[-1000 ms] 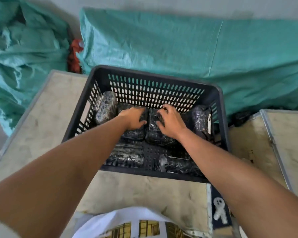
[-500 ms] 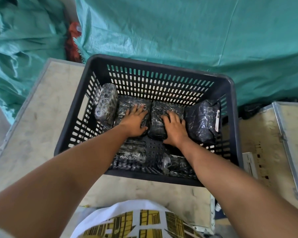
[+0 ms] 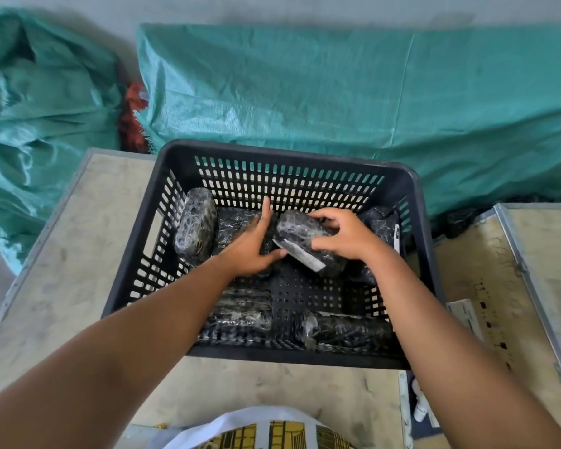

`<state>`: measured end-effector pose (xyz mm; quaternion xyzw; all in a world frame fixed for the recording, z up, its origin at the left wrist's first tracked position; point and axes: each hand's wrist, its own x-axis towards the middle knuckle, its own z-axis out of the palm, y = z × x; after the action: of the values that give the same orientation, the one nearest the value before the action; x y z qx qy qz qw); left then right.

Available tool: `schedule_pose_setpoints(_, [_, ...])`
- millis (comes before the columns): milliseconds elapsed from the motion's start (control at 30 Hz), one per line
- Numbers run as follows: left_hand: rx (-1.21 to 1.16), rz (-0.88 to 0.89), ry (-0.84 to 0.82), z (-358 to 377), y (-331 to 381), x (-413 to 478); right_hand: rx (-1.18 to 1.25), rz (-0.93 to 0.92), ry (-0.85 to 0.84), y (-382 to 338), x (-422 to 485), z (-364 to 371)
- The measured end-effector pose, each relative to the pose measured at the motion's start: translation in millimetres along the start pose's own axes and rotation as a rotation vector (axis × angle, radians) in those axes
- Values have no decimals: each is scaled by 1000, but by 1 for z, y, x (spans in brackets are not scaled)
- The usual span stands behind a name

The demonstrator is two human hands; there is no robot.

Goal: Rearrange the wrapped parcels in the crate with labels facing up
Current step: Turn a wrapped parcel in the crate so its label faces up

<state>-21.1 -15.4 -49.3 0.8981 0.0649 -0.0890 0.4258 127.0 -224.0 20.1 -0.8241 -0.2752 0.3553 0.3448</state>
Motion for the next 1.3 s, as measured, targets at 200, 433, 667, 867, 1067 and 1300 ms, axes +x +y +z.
schedule_pose_setpoints(200, [-94,242,100,-10,28,5,256,92,-20,-11,-12,-23])
schedule_pose_setpoints(433, [-147,117,141,-13,37,4,322,-48,219,-15,-13,-23])
schedule_pose_setpoints(667, [-405,-207,187,-10,27,9,116,12,173,-1,-24,10])
schedule_pose_setpoints(867, [-434,-254,76,4,17,14,46,89,110,14,-16,29])
schedule_pose_setpoints(1067, [-123,-252,-108,20,20,15,14,184,128,28,-6,39])
schedule_pose_setpoints(1300, [216,-211,-138,45,22,19,-317,372,86,34,5,48])
